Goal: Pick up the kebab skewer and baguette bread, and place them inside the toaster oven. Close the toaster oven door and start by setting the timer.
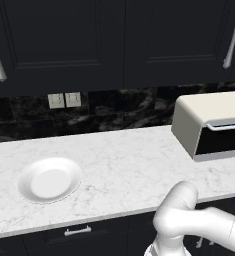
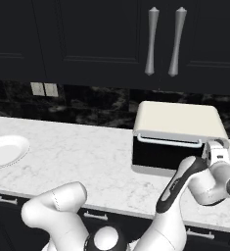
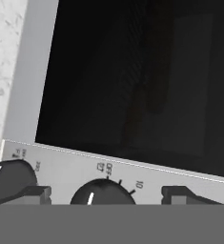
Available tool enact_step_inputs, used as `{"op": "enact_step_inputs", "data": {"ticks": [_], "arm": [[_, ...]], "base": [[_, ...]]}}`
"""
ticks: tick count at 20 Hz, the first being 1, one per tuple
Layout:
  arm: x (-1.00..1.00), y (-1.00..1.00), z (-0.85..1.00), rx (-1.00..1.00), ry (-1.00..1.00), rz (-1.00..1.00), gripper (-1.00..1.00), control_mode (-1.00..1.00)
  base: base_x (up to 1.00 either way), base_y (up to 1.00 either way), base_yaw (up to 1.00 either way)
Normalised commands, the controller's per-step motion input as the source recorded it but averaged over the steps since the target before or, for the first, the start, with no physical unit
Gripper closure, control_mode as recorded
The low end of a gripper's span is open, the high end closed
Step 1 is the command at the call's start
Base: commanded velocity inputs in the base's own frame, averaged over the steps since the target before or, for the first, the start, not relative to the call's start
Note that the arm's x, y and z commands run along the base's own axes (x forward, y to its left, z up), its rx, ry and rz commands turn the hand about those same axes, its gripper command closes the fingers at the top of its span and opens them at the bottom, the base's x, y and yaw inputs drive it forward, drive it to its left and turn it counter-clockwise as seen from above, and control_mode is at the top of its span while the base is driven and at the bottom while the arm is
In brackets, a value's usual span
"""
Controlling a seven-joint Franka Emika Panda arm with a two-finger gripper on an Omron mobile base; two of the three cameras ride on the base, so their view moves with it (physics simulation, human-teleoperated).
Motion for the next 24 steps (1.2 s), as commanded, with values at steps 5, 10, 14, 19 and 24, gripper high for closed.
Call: {"op": "enact_step_inputs", "data": {"ticks": [5, 10, 14, 19, 24], "arm": [[0.00, -0.02, -0.21, 0.05, -0.20, 0.00, -1.00, -1.00], [0.06, -0.08, -0.04, 0.04, -0.23, 0.00, -1.00, -1.00], [0.08, -0.05, 0.00, 0.00, -0.18, 0.00, -1.00, -1.00], [0.00, -0.06, 0.00, -0.05, -0.17, 0.00, -1.00, -1.00], [0.00, -0.07, -0.01, -0.14, -0.11, 0.00, -1.00, -1.00]], "base": [[0.00, 0.00, 0.00], [0.00, 0.00, 0.00], [0.00, 0.00, 0.00], [0.00, 0.00, 0.00], [0.00, 0.00, 0.00]]}}
